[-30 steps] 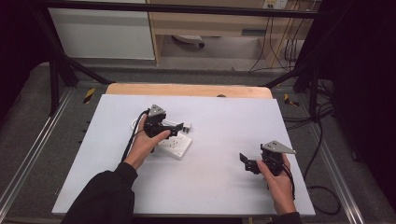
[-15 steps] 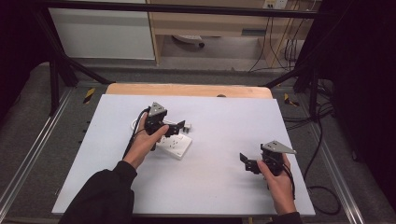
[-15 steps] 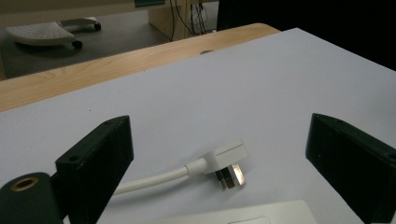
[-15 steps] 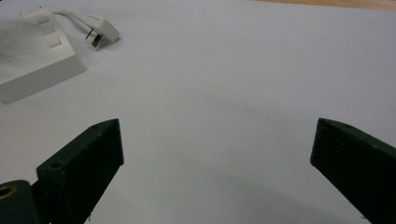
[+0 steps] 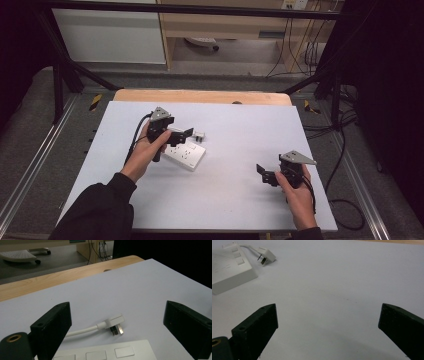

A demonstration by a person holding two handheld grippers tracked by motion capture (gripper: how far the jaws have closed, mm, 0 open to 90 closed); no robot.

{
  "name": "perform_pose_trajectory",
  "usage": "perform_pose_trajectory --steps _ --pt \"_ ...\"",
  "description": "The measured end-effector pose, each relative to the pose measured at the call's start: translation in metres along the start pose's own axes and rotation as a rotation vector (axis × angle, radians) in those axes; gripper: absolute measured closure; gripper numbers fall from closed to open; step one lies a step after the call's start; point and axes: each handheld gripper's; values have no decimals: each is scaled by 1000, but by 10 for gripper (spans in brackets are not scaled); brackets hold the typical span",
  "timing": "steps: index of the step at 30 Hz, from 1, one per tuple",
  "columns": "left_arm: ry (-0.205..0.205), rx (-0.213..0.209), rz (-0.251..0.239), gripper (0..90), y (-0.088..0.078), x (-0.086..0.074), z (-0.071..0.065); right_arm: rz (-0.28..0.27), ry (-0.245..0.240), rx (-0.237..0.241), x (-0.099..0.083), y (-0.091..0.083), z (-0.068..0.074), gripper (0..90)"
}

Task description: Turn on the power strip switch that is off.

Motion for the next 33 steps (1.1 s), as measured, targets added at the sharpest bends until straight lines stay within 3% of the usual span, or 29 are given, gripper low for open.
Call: perform_pose_trajectory --steps 9,19,25,31,33 --pt "37 31 -32 78 -34 0 -3 -4 -1 0 0 0 1 30" --pt "51 23 -64 65 -75 -6 -2 -3 2 -1 0 0 1 30" --pt "28 48 -97 61 -100 -30 6 -1 3 -1 0 0 1 30" --pt "-5 98 -123 60 -126 -62 20 -1 5 -1 0 0 1 30" --pt "2 111 -123 65 -135 -72 23 0 5 -2 0 0 1 30"
Point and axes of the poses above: each handheld gripper's, and its own axes: y roughly forward along the jaws, x roughly out of its top, z roughly to its left, and after that the axes turned 10 degrees about z, right-handed
